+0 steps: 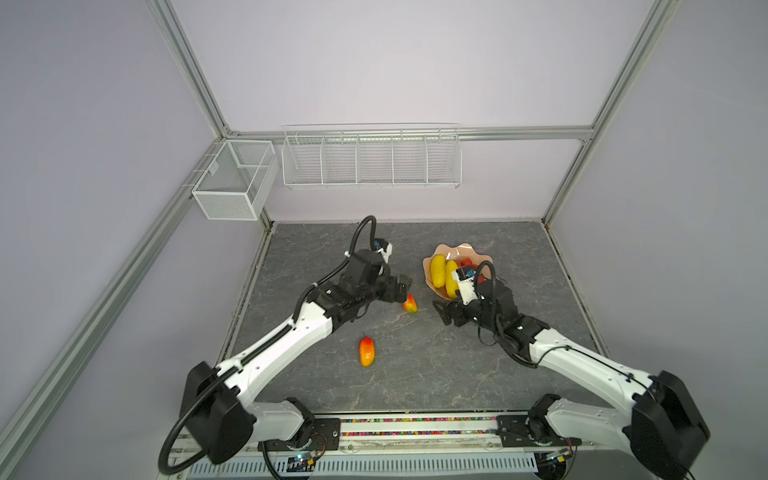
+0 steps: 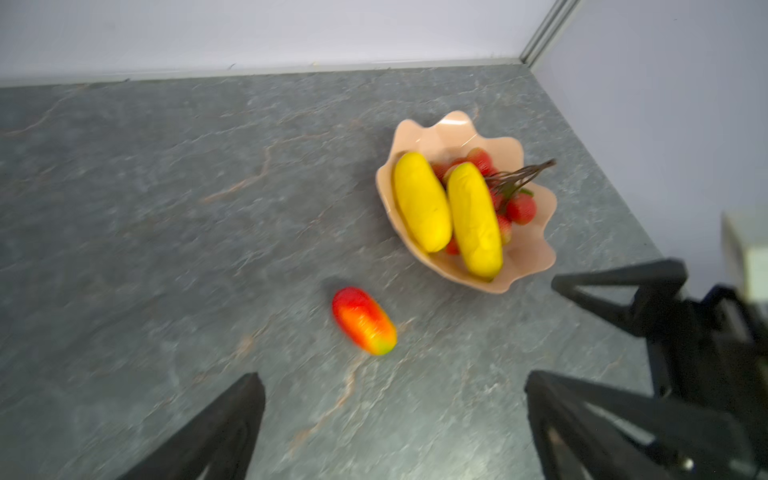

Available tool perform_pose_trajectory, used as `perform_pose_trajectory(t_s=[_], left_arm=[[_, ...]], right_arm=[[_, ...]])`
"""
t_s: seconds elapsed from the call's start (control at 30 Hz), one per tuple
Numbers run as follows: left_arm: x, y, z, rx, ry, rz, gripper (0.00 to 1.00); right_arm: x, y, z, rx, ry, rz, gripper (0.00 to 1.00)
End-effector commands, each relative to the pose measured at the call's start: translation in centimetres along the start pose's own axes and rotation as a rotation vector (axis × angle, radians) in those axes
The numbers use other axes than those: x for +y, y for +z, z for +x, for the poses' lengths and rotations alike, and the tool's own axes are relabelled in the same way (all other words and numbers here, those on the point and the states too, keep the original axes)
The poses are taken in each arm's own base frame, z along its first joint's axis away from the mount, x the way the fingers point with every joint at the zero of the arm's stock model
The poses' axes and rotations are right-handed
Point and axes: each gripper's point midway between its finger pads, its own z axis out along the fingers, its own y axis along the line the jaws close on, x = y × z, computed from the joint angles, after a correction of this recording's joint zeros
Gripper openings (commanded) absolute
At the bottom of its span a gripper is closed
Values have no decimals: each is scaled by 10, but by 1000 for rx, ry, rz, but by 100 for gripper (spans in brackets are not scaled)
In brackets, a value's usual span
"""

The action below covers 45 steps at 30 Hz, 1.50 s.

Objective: Place and organize the fake fruits in the fruit bowl
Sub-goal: 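Grasp the red-yellow mango nearest the bowl with the right gripper, then lower the red-yellow mango into the bowl with the right gripper and release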

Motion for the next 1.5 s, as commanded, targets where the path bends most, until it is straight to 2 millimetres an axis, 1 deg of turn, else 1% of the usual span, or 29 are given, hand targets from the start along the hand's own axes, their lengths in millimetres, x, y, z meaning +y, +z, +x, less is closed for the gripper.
perform_pose_trajectory(t_s=[0.0, 0.03, 0.07, 0.1, 0.17, 0.27, 0.3, 0.4, 0.43, 0.53, 0.63, 0.73, 0.9, 0.93, 1.0, 1.03, 1.07, 1.13, 1.23, 1.3, 1.37, 1.47], left_arm=[[23, -28, 34, 43, 24, -33, 99], [28, -37, 37, 29, 14, -32, 99], [31, -45, 40, 13, -1, -33, 99], [33, -53, 39, -10, -13, -35, 99], [28, -64, 38, -21, -29, -3, 99], [24, -82, 42, 20, -40, 10, 99], [24, -87, 45, 26, -32, 12, 99], [28, -93, 52, 5, -6, 11, 99], [29, -94, 52, -6, -11, 6, 99], [24, -100, 49, -20, -12, 34, 99], [23, -98, 47, -32, -20, 42, 99], [21, -97, 48, -25, -20, 51, 99], [25, -98, 50, -23, -21, 31, 99], [26, -98, 50, -23, -20, 29, 99], [26, -105, 47, -50, -20, 31, 99], [26, -105, 47, -52, -19, 27, 99], [27, -106, 46, -53, -21, 26, 99], [27, -105, 47, -53, -22, 22, 99], [28, -104, 47, -49, -25, 17, 99], [29, -102, 48, -43, -25, 10, 99], [30, -100, 48, -39, -25, 8, 99], [28, -100, 47, -41, -24, 14, 99]], right_arm=[[12, 34, 17, 114, -75, 32, 88], [15, 46, 23, 149, -79, 37, 89], [21, 58, 16, 159, -81, 39, 90], [23, 69, 18, 186, -89, 52, 92], [24, 88, 24, 234, -102, 89, 96], [17, 107, 23, 258, -95, 172, 100], [13, 113, 23, 259, -80, 197, 98], [12, 127, 29, 288, -69, 214, 93], [13, 130, 31, 303, -73, 215, 92], [13, 136, 40, 344, -88, 230, 87], [17, 140, 46, 361, -96, 223, 85], [16, 145, 54, 397, -110, 235, 81], [11, 150, 64, 420, -114, 257, 74], [12, 151, 65, 425, -116, 250, 70], [14, 152, 67, 429, -117, 239, 59], [15, 152, 66, 425, -112, 237, 55], [17, 151, 65, 418, -111, 229, 53], [21, 147, 58, 400, -108, 203, 51], [32, 135, 41, 353, -103, 150, 51], [36, 121, 26, 317, -101, 133, 50], [38, 106, 14, 292, -104, 127, 50], [33, 81, 0, 264, -102, 143, 50]])
